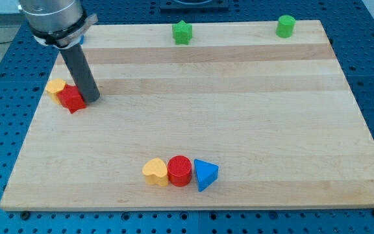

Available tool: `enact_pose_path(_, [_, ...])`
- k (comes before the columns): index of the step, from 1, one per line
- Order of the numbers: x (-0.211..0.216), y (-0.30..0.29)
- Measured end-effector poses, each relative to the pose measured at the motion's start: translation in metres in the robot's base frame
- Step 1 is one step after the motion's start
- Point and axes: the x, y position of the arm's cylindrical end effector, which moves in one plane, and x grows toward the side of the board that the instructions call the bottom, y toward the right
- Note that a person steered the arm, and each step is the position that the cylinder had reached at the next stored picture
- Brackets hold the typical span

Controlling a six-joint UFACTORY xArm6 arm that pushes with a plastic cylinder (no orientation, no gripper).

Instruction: Push the blue cube to the right side of the yellow hexagon

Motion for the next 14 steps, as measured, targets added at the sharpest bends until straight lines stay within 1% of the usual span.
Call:
enact_pose_path(1, [0.0,-0.004])
enact_pose_path(2, [-0.034,0.023])
enact_pose_path(3, [-0.084,0.033])
enact_pose_path(5, [-0.195,0.032])
enact_pose_path(6, [-0.222,0.017])
enact_pose_path(7, [-0.222,-0.003])
enact_pose_path(10, [-0.222,-0.099])
enact_pose_path(13, [-0.165,-0.097])
enact_pose_path(14, [-0.183,-0.094])
